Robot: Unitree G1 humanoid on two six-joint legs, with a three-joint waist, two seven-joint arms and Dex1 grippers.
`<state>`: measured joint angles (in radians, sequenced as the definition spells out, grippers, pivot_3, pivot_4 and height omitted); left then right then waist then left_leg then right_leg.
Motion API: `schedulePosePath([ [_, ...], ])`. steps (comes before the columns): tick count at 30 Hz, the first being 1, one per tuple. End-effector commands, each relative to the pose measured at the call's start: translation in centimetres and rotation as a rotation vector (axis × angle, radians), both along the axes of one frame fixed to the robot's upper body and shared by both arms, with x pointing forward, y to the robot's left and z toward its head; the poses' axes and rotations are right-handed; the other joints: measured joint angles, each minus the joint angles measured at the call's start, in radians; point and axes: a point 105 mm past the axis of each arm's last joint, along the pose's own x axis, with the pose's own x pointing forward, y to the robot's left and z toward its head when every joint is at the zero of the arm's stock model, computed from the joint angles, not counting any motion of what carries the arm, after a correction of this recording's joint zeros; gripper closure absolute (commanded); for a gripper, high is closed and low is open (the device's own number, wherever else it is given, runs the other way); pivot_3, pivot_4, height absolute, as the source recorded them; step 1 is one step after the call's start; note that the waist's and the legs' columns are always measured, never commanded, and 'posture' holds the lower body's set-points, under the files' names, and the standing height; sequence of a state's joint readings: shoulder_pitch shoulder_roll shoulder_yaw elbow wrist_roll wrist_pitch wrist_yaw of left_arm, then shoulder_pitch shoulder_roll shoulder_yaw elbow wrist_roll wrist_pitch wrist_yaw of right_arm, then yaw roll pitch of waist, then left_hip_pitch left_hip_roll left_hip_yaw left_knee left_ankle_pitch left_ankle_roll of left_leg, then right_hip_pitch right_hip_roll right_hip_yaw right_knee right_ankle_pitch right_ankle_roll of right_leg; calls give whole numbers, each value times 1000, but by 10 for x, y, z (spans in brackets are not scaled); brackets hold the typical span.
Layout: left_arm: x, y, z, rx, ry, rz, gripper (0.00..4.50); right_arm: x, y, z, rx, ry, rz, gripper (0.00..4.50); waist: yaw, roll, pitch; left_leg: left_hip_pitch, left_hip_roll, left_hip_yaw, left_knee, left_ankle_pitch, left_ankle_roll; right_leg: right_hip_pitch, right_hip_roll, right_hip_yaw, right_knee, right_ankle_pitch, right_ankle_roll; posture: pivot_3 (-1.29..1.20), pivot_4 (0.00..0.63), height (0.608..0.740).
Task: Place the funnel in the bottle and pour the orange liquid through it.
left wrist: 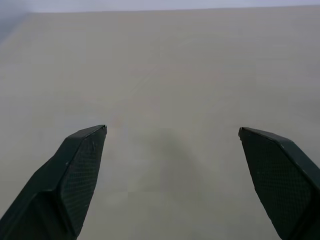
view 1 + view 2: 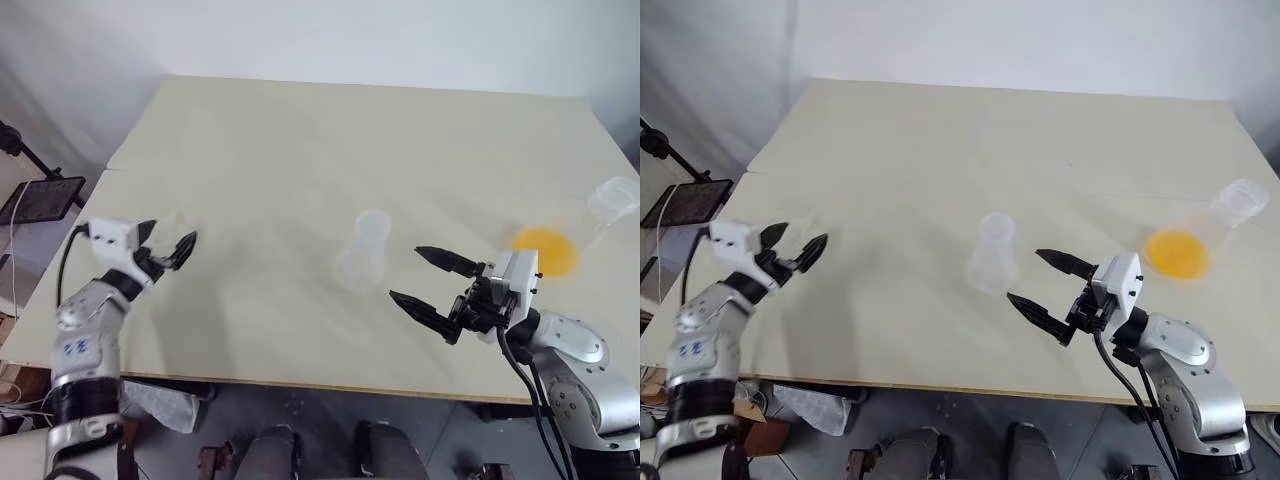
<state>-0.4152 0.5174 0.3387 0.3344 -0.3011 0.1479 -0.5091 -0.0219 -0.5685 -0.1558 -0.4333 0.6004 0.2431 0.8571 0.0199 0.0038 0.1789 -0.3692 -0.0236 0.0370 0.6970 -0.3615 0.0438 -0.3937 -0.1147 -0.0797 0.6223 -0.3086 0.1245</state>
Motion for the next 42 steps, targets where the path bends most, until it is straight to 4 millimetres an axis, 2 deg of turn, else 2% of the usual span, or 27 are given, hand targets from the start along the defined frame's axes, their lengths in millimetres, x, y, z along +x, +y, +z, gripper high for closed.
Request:
schedulePosePath([
  [1, 10, 3, -3, 5, 24, 45, 7, -6, 2, 10, 6, -45, 0, 0, -10, 0, 0, 0, 0, 0, 0, 0, 0, 0, 0, 0, 0, 0, 0, 0, 150, 740],
  [6, 21, 0, -1, -20, 38, 50, 7, -6, 0, 12, 12, -53, -32, 0, -15, -1, 0, 0, 1, 0, 0, 0, 0, 0, 0, -1, 0, 0, 0, 0, 150, 740],
  [16, 25, -2, 0, -41, 41, 31, 3173, -6, -5, 11, 21, -52, -71, 0, -4, -1, 0, 0, 1, 0, 1, 0, 0, 0, 0, -1, 0, 0, 0, 0, 150, 740],
  [20, 20, 0, -2, -35, 41, 22, 4459, -4, -7, 12, 21, -58, -83, 0, 1, -1, 0, 0, 1, 0, 2, 0, 0, 0, 0, -1, 0, 0, 0, 0, 150, 740],
  [23, 18, 2, -1, -32, 31, 15, 4459, -4, -7, 12, 21, -59, -87, 0, 1, -1, 0, 0, 1, 0, 2, 0, 0, 0, 0, -1, 0, 0, 0, 0, 150, 740],
  [28, 2, 8, 16, -16, -86, -67, 4459, -6, -9, 10, 21, -56, -98, 0, 1, -1, 0, 0, 1, 0, 1, 0, 0, 0, -1, -1, 0, 0, 0, 0, 150, 740],
  [33, -15, -2, 41, -13, -185, -233, 4459, -7, -11, 9, 19, -55, -116, 0, 3, -1, 0, 0, 1, 0, 2, 0, 0, 0, -2, -1, 0, 0, 0, 0, 150, 740],
  [36, -19, -2, 44, -1, -187, -256, 4459, -8, -12, 8, 19, -54, -122, 0, 3, -1, 0, 0, 1, 0, 2, 0, 0, 1, -2, 0, -1, 0, 0, 0, 150, 740],
  [42, -26, -5, 37, 36, -137, -300, 4459, -10, -12, 5, 31, -50, -148, 0, 0, -1, 0, 0, 1, 0, 1, 0, 0, 1, -2, 0, -1, 0, 0, 0, 150, 740],
])
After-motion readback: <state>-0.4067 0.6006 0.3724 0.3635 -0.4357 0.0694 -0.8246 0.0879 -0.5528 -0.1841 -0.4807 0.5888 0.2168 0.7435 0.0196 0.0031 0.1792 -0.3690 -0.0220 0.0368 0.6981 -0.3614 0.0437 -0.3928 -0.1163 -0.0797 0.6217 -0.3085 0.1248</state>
